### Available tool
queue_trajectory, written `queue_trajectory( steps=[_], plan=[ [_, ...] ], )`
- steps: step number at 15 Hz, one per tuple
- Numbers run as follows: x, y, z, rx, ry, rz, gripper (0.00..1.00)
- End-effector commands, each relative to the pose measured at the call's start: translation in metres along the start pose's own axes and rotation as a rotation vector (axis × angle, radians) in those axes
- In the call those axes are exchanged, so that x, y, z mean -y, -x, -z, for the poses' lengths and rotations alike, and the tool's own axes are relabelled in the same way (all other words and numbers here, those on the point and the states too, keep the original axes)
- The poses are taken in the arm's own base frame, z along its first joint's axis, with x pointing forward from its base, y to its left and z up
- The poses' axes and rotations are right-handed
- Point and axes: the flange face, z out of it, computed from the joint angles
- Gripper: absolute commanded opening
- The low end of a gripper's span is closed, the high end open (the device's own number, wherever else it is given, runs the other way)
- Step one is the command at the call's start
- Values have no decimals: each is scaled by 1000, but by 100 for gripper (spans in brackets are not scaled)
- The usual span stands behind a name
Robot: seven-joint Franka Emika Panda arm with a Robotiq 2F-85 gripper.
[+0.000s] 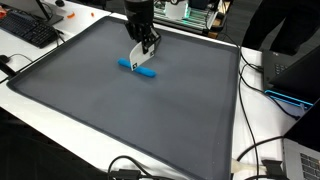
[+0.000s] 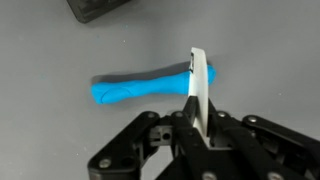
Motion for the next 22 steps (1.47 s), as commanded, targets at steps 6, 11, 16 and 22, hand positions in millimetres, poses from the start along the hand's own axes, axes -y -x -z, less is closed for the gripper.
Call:
queue_trajectory(
  steps=[6,11,16,22],
  plan=[
    [7,-2,-23,25,54,163,2],
    [13,1,-29,28,56,220,2],
    [18,0,-32,23,53,266,2],
    [22,-5,-38,12,56,294,2]
  ],
)
